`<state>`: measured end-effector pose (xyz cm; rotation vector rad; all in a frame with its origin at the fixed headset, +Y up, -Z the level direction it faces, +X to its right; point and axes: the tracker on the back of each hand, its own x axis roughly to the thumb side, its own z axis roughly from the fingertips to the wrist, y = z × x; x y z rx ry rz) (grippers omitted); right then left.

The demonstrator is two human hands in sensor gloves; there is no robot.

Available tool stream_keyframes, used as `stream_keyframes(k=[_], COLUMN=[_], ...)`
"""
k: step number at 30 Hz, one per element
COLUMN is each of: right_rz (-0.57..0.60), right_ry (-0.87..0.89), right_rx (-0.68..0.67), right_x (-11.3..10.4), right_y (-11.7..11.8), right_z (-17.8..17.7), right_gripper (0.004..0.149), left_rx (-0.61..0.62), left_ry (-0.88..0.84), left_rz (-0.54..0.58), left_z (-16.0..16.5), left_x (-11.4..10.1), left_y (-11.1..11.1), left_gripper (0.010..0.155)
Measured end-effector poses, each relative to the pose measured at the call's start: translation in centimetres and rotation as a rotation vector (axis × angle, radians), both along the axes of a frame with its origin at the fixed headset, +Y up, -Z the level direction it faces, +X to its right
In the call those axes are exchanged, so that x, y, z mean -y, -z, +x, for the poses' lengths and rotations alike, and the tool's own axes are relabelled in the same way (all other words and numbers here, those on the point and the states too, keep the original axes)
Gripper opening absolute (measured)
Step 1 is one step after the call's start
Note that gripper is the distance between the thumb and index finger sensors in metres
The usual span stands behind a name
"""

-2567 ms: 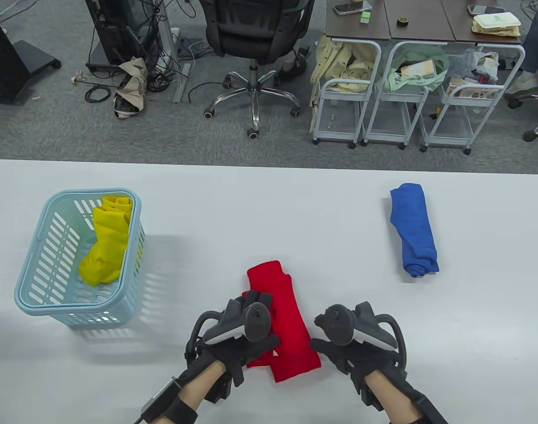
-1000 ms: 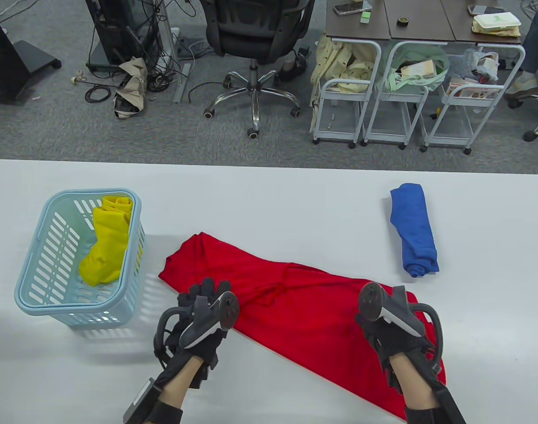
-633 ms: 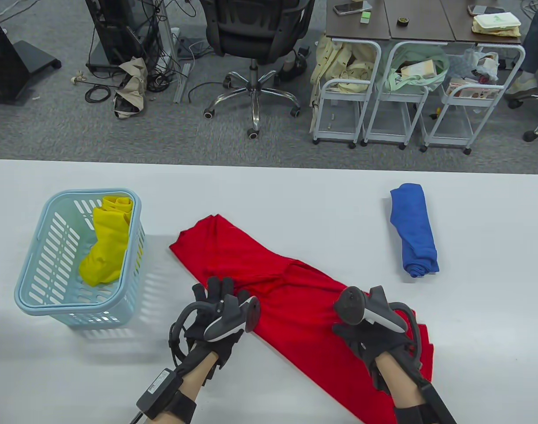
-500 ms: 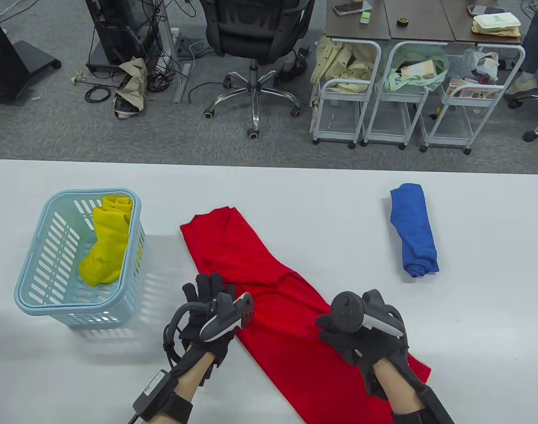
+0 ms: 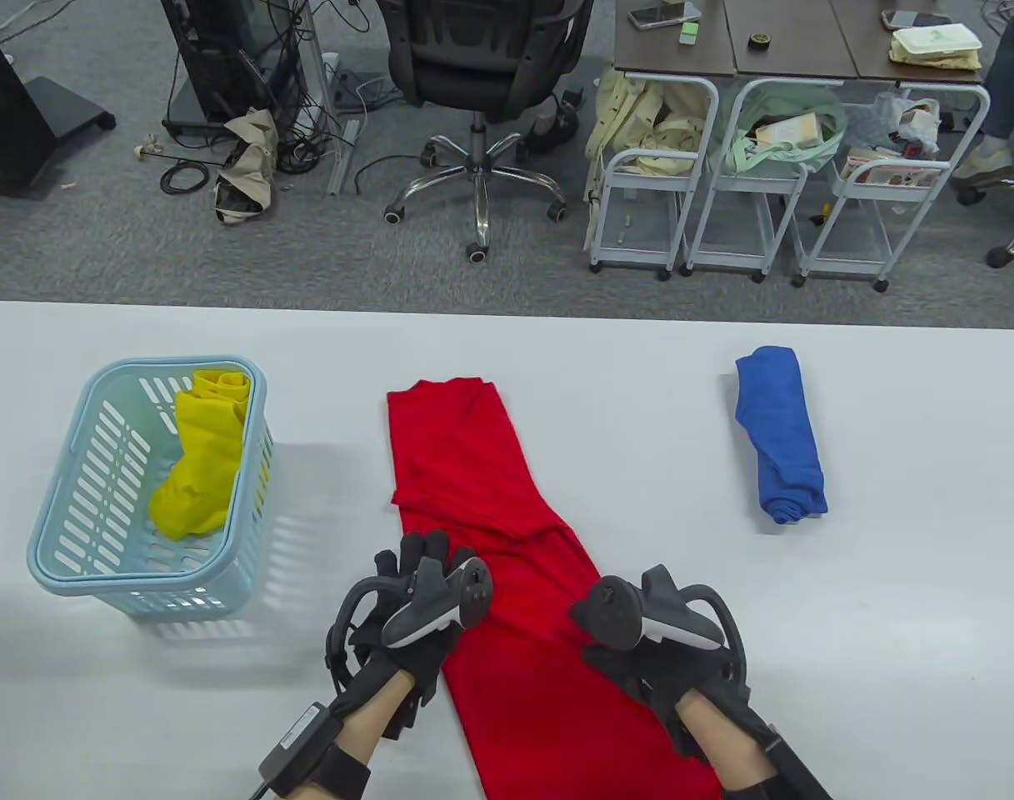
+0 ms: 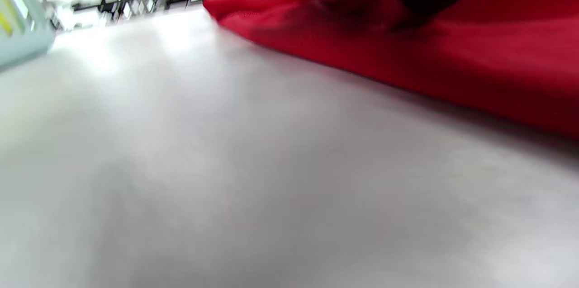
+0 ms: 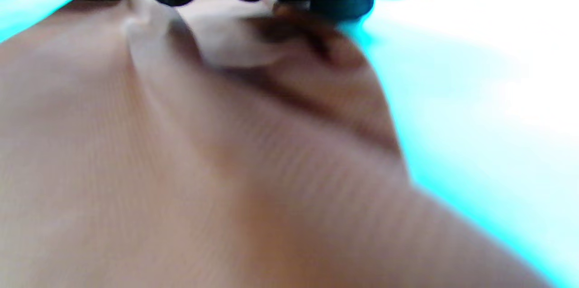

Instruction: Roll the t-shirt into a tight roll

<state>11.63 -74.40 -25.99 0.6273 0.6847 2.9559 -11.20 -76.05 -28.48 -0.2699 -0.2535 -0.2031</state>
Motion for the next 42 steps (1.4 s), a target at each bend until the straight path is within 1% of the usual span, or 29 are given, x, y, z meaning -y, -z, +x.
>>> stream_keyframes(k=[2, 3, 4, 5, 6, 7, 8, 11, 15, 18, 19, 20, 22, 23, 24, 25, 27, 29, 31, 32, 33, 34, 35, 36, 37, 39, 40, 41, 42], right_rz=[-0.015, -0.016, -0.014, -0.009, 0.006, 0.037, 0.063, 0.074, -0.001, -0.026, -0.029, -0.034, -0.009, 0.024, 0.052, 0.044, 0.091, 0.157, 0.174, 0.151, 0.107, 0.061, 0.050, 0.029, 0.026, 0.074, 0.083, 0.070, 0.058], right_ry=[0.025, 0.039, 0.050, 0.058, 0.065, 0.060, 0.045, -0.010, -0.049, -0.079, -0.092, -0.116, -0.156, -0.156, -0.147, -0.137, -0.124, -0.103, -0.071, -0.066, -0.077, -0.143, -0.200, -0.298, -0.300, -0.225, -0.161, -0.059, -0.007], right_rx=[-0.012, -0.008, 0.002, 0.015, 0.039, 0.075, 0.098, 0.110, 0.059, 0.038, 0.037, 0.034, 0.037, 0.040, 0.044, 0.060, 0.134, 0.301, 0.549, 0.642, 0.674, 0.734, 0.759, 0.715, 0.680, 0.656, 0.594, 0.444, 0.356], right_x=[-0.4, -0.6, -0.8, -1.0, -1.4, -1.9, -2.3, -2.7, -1.8, -0.7, -0.5, -0.1, 0.3, 0.2, -0.1, -0.3, -1.1, -1.9, -1.9, -1.6, -1.1, -0.5, -0.4, -0.3, -0.4, -1.0, -1.4, -1.8, -1.8], right_y=[-0.3, -0.1, 0.1, 0.5, 1.0, 1.6, 2.5, 4.8, 8.1, 10.0, 10.3, 10.8, 11.4, 11.5, 11.7, 11.9, 12.3, 12.7, 12.9, 12.6, 12.5, 12.0, 11.7, 11.2, 10.9, 10.3, 10.0, 9.8, 9.7], right_z=[0.0, 0.2, 0.4, 0.6, 0.9, 1.1, 1.0, -0.1, -3.2, -5.4, -5.7, -6.2, -6.6, -6.5, -6.3, -5.8, -4.3, -1.6, 2.4, 4.3, 5.6, 6.6, 6.9, 7.4, 7.5, 6.8, 6.0, 4.4, 3.4], right_gripper=[0.056, 0.054, 0.053, 0.053, 0.055, 0.057, 0.060, 0.065, 0.070, 0.074, 0.075, 0.073, 0.066, 0.061, 0.053, 0.050, 0.047, 0.044, 0.041, 0.039, 0.039, 0.039, 0.040, 0.042, 0.044, 0.049, 0.051, 0.054, 0.054], left_rx=[0.004, -0.001, -0.009, -0.042, -0.031, 0.006, 0.030, 0.029, 0.036, 0.051, 0.056, 0.066, 0.081, 0.087, 0.092, 0.097, 0.097, 0.098, 0.099, 0.099, 0.104, 0.110, 0.109, 0.116, 0.115, 0.116, 0.116, 0.116, 0.116], left_ry=[-0.049, -0.099, -0.119, -0.099, -0.052, -0.011, -0.001, -0.023, -0.039, -0.054, -0.057, -0.062, -0.074, -0.074, -0.070, -0.068, -0.064, -0.055, -0.053, -0.053, -0.056, -0.055, -0.043, -0.044, -0.047, -0.049, -0.049, -0.050, -0.050], left_rz=[-0.100, -0.223, -0.310, -0.410, -0.425, -0.412, -0.391, -0.424, -0.440, -0.463, -0.467, -0.472, -0.477, -0.481, -0.484, -0.484, -0.486, -0.486, -0.486, -0.487, -0.491, -0.496, -0.495, -0.493, -0.496, -0.498, -0.498, -0.498, -0.498], left_z=[-0.1, -0.2, -0.3, -0.2, 0.0, 0.2, 0.4, 0.7, 0.5, 0.3, 0.3, 0.2, 0.2, 0.2, 0.2, 0.2, 0.3, 0.3, 0.3, 0.3, 0.3, 0.5, 0.6, 0.6, 0.7, 0.6, 0.6, 0.6, 0.6], left_x=[0.7, 1.5, 2.2, 3.0, 3.3, 3.2, 3.2, 3.3, 3.4, 3.4, 3.3, 3.3, 3.2, 3.2, 3.2, 3.2, 3.2, 3.2, 3.2, 3.2, 3.2, 3.3, 3.3, 3.3, 3.3, 3.3, 3.3, 3.3, 3.3], left_y=[-0.2, 0.0, 0.1, 0.0, -0.1, -0.1, -0.1, -0.3, -0.3, -0.4, -0.5, -0.6, -0.8, -0.8, -0.9, -0.9, -0.9, -1.0, -1.0, -1.0, -1.0, -1.0, -1.0, -1.0, -0.9, -0.9, -0.9, -0.9, -0.9], left_gripper=[0.072, 0.075, 0.077, 0.080, 0.081, 0.082, 0.082, 0.082, 0.083, 0.083, 0.083, 0.083, 0.083, 0.082, 0.082, 0.082, 0.082, 0.082, 0.082, 0.081, 0.081, 0.081, 0.081, 0.081, 0.082, 0.082, 0.082, 0.082, 0.082])
